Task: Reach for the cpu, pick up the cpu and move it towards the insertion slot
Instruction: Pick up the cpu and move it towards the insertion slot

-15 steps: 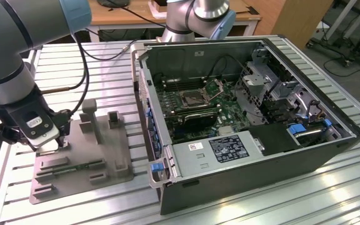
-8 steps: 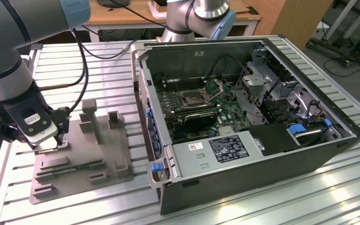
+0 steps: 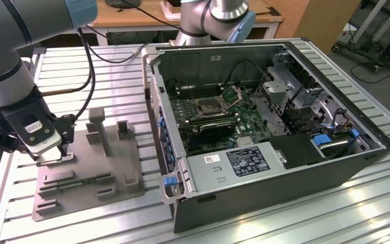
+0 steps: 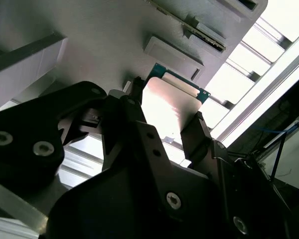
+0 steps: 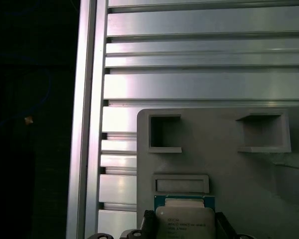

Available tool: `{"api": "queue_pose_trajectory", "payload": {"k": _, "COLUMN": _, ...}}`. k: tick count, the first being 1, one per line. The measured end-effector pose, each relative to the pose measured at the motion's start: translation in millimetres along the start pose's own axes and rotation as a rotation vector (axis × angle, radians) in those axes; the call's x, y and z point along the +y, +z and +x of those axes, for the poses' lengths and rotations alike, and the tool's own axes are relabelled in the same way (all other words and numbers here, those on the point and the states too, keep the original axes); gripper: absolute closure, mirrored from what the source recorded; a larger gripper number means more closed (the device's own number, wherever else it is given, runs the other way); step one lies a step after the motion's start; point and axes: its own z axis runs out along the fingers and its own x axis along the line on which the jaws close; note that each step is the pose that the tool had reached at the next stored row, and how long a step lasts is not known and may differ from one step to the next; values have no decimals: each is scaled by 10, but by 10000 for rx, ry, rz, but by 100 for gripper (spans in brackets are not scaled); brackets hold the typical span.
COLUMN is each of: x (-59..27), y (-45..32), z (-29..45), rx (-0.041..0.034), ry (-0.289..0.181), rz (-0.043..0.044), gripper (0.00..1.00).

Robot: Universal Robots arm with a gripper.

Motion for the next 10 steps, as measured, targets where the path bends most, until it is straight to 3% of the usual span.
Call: {"api": "queue_pose_trajectory", "payload": {"k": 10, "x": 1, "y": -23, "z": 0, "rx": 1, "ry": 1, "rz": 1, "gripper": 45}}
